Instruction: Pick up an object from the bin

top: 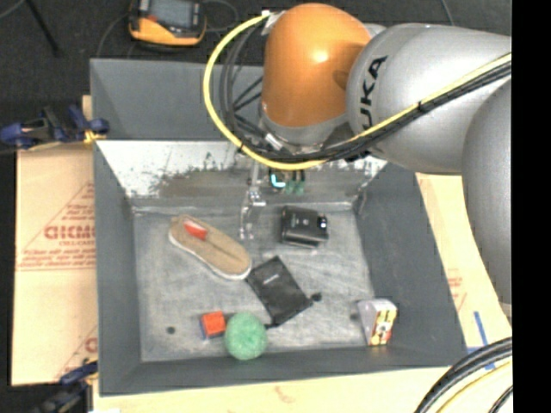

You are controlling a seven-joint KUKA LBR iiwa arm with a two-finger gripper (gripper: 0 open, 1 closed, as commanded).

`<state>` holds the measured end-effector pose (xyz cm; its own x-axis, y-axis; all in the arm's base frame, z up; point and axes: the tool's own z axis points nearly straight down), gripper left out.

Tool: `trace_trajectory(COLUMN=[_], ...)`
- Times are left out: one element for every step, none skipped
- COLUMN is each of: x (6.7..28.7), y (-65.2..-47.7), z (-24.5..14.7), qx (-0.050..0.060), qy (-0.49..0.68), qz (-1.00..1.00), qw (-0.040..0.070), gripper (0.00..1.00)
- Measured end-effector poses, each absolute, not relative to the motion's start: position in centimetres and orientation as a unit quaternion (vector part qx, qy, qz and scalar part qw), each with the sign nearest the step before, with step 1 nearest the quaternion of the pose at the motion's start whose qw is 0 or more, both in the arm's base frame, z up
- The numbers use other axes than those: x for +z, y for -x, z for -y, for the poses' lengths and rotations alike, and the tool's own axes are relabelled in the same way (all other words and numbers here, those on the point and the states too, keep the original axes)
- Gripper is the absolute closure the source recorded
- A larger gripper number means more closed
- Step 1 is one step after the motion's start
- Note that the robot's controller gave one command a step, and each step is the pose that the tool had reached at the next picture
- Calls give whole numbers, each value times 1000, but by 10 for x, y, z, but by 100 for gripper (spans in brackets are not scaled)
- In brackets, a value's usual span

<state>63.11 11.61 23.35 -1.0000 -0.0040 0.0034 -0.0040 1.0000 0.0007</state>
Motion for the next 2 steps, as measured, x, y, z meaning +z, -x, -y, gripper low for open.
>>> trace_trajectory(x=[238, 175], y=[-633, -602], z=[-116, -93], qx=[-1, -1], qy=[-1, 32], qz=[1000, 999], qw=[-2, -3], gripper=[0, 0])
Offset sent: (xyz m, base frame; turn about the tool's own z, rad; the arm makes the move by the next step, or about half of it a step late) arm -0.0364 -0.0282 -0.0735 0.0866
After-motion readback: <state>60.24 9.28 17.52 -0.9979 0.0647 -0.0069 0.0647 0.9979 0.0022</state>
